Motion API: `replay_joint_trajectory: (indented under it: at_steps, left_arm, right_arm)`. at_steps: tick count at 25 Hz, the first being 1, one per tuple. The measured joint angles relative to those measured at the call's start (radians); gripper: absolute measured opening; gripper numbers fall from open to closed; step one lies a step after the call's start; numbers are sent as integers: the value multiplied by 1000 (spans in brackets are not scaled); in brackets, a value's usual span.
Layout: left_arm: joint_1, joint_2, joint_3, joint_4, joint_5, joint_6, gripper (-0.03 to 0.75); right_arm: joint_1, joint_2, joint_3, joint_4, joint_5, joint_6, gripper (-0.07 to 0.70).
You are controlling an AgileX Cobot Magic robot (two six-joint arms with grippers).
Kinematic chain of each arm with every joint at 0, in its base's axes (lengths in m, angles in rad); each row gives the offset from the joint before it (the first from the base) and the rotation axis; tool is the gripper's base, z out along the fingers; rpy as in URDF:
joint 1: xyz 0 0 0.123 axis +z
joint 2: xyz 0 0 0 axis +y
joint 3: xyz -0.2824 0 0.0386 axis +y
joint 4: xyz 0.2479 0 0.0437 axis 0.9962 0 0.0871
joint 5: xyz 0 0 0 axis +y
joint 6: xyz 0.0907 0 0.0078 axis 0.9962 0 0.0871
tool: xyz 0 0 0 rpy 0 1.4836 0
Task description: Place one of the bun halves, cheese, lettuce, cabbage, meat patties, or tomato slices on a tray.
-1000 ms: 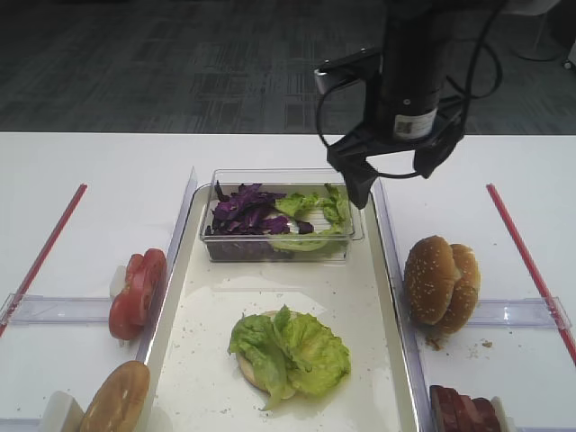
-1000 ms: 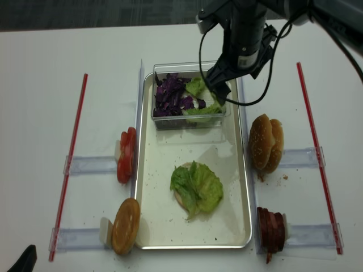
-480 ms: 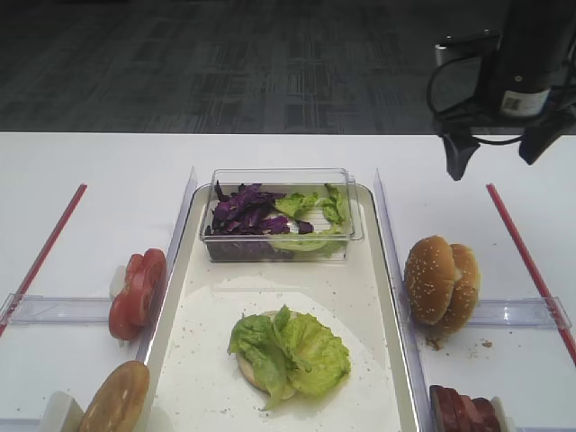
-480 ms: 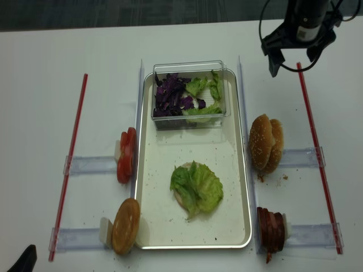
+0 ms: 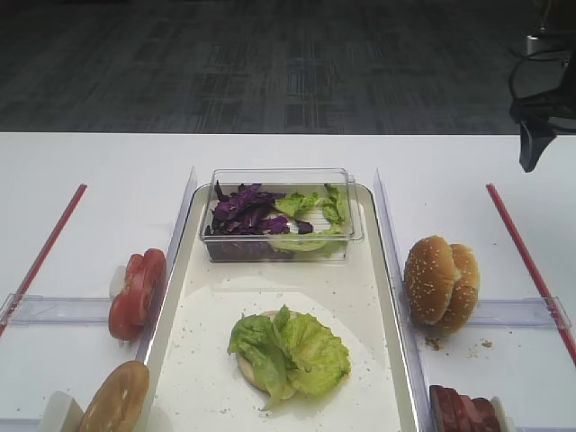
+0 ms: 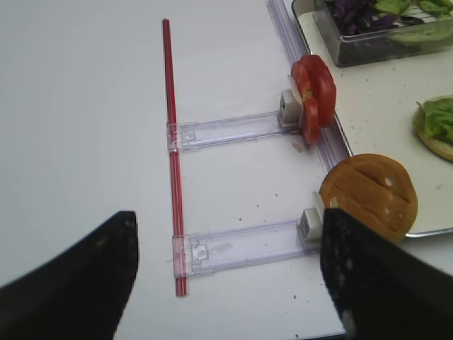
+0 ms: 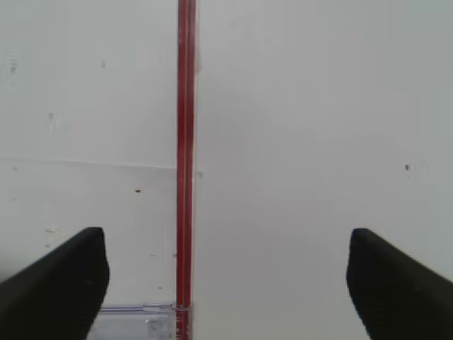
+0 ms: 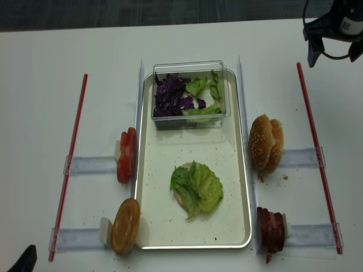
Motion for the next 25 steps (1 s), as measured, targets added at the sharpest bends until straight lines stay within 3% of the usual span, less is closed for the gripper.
replay_joint_trajectory:
  at_steps: [16,25]
  left_arm:
    - [0,0,0,0,0,0,493]
    - [0,0,0,0,0,0,493]
  right_arm:
    - [-20,-4,0,12,0,-19,692]
    - [-20,-121,22,-3,4,-19,692]
